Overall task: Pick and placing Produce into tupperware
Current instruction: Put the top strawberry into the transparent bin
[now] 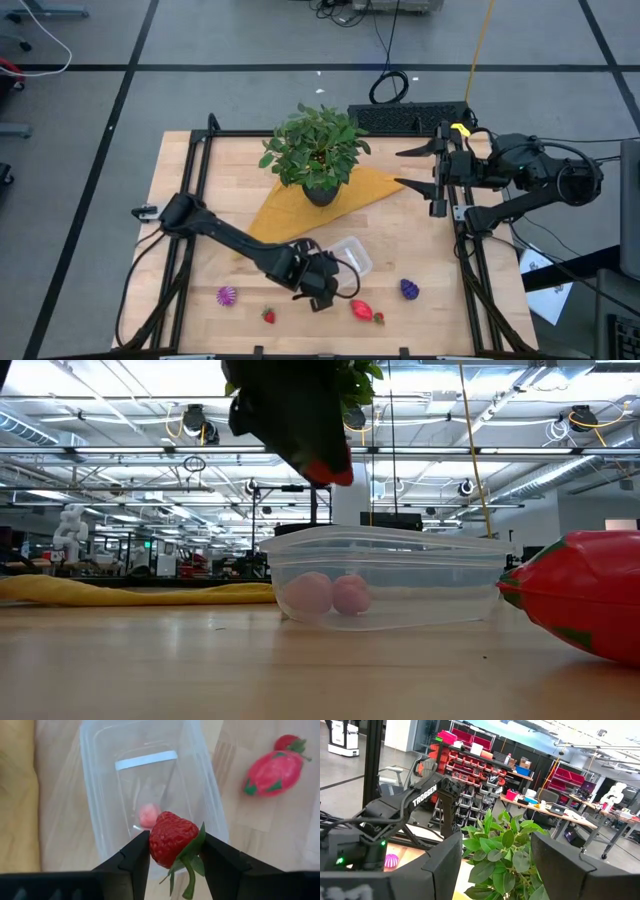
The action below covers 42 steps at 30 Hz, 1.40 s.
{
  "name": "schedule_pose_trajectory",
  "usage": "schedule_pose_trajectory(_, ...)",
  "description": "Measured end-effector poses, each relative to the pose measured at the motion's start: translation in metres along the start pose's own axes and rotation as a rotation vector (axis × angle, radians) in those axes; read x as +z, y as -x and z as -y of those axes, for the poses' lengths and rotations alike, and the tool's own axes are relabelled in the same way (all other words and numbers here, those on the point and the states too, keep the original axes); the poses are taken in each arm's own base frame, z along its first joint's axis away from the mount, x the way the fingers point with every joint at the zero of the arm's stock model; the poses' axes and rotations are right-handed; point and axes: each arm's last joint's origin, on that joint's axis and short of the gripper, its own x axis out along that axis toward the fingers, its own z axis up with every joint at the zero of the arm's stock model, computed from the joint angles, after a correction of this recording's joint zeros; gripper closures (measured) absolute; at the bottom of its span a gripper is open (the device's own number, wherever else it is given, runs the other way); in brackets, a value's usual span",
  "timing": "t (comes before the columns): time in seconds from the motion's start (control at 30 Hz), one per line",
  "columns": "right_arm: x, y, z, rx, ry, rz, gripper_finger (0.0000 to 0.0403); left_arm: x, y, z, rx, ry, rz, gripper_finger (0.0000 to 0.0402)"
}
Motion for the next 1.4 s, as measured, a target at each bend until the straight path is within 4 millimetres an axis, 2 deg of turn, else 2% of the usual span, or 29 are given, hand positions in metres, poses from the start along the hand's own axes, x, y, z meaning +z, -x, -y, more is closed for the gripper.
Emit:
schedule_pose_trajectory(0.43,-0.001,0.000,0.000,0.004,0.004,-0.013,0.0174,0.001,-0.027,0.001,-0.002,-0.003,-0.009,0.0245)
schedule_pose_trajectory(0.67,-0.002,0.000,-0.001,0.008,-0.002,-0.023,0.0174,0.001,-0.051,-0.006,0.016,0.008,-0.055,0.0245)
schedule_pose_trajectory(1.4,-0.004,0.000,-0.001,0.014,-0.007,-0.043,0.0174,0.003,-0.055,-0.006,-0.004,0.003,-0.050,0.0245)
